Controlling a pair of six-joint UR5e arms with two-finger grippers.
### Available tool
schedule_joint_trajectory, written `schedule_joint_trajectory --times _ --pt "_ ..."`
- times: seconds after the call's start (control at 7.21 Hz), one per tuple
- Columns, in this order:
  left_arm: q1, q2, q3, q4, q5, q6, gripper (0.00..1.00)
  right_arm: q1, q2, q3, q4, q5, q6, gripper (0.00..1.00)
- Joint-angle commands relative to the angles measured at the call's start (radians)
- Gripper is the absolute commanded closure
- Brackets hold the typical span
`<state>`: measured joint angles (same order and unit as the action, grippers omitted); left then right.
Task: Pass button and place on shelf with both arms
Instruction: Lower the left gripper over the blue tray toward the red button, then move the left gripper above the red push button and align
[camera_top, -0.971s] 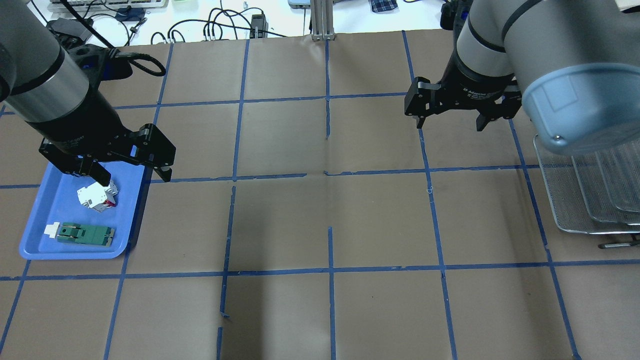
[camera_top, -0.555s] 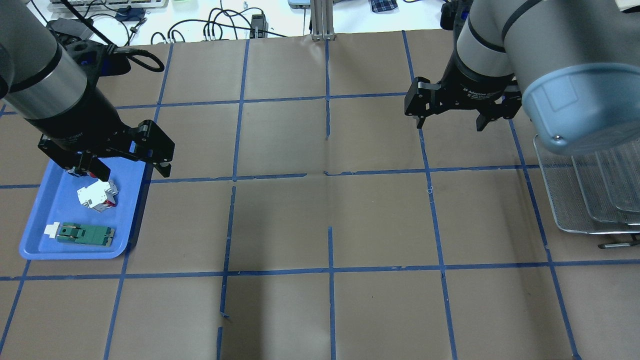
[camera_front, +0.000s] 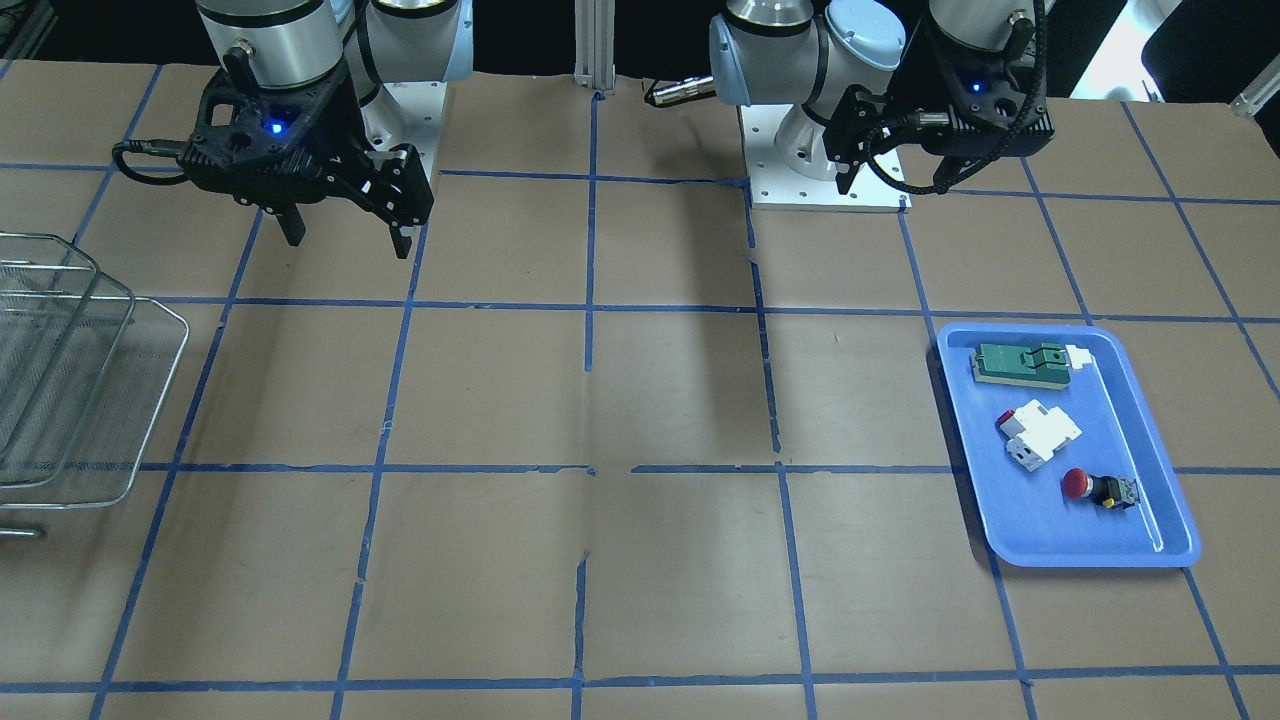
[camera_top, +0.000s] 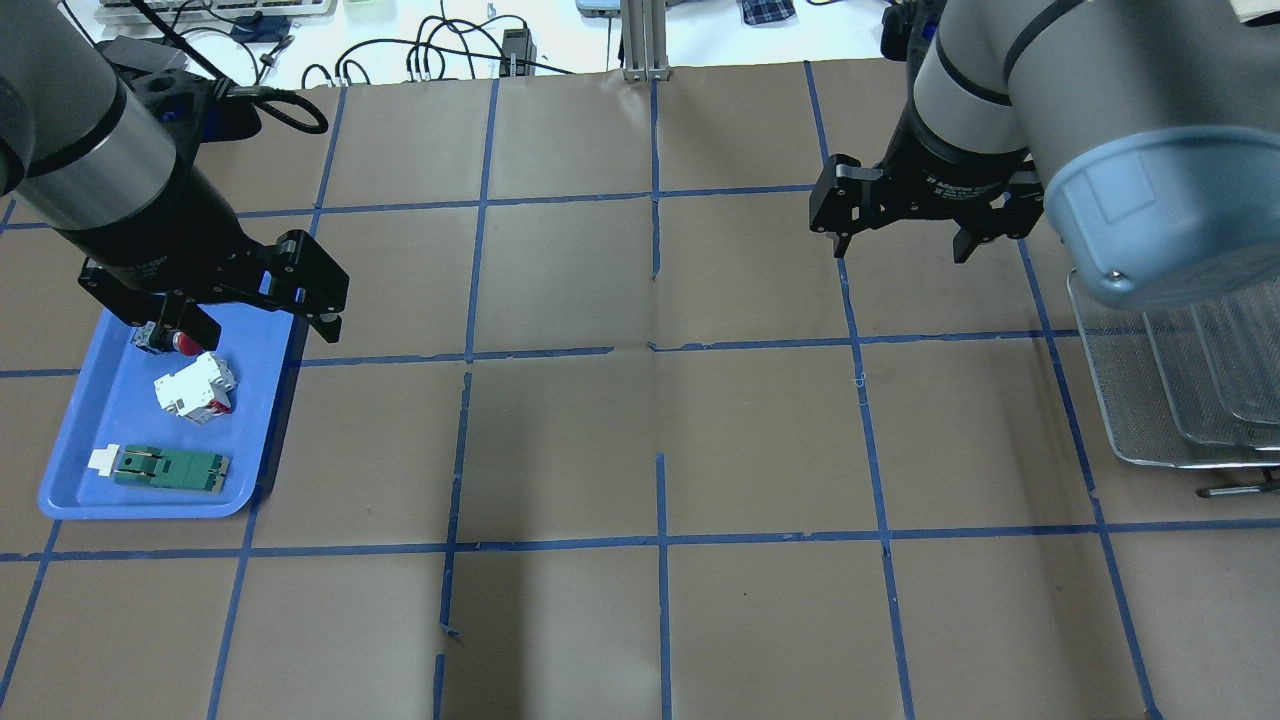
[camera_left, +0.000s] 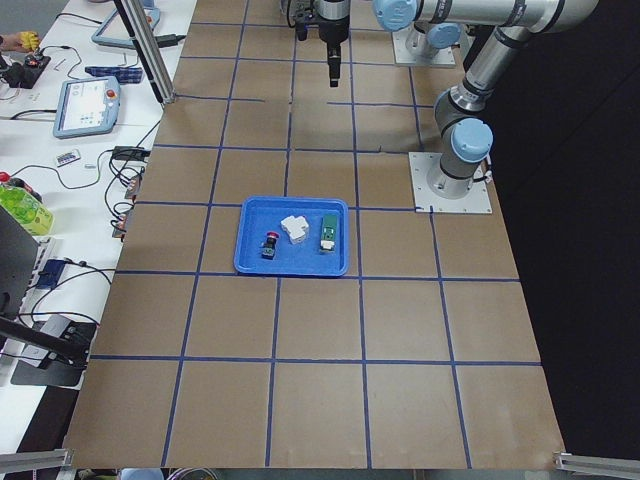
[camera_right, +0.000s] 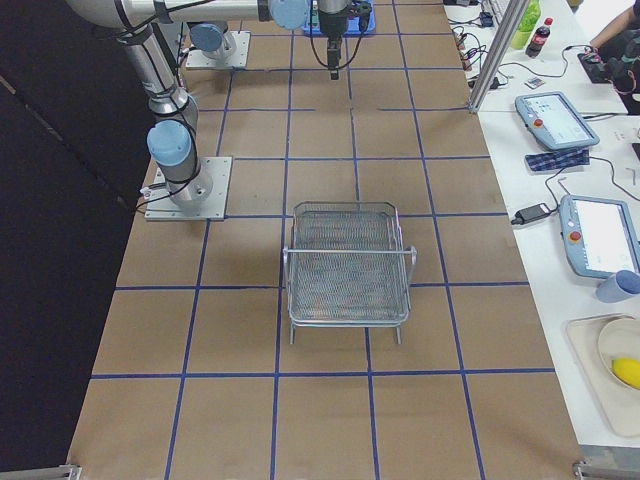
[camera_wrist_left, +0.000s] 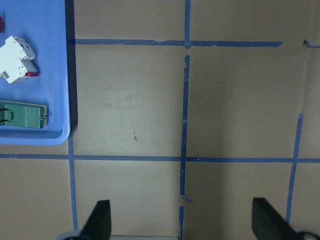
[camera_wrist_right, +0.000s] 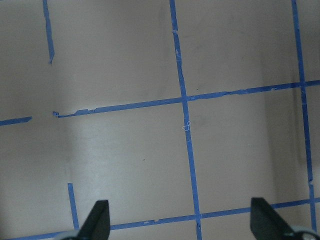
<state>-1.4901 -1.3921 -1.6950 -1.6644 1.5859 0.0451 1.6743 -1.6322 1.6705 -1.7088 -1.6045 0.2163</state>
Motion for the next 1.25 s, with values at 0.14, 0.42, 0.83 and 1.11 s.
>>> schedule_joint_trajectory --times 0.14,0.42,0.83,1.11 --pt "0.068 -0.005 0.0 0.018 0.0 -0.202 0.0 -0.001 0.0 0.0 0.0 -0.002 0.0 0.0" --pt "0.201 -0.028 -0.002 0.062 0.003 -0.438 0.0 -0.001 0.0 0.0 0.0 0.0 0.0 0.0" --pt "0.433 -0.117 -0.043 0.272 -0.004 -0.561 0.0 -0.001 0.0 0.0 0.0 -0.002 0.0 0.0" --pt "0.493 -0.206 -0.06 0.363 0.003 -0.635 0.0 -0.001 0.0 0.0 0.0 -0.003 -0.003 0.0"
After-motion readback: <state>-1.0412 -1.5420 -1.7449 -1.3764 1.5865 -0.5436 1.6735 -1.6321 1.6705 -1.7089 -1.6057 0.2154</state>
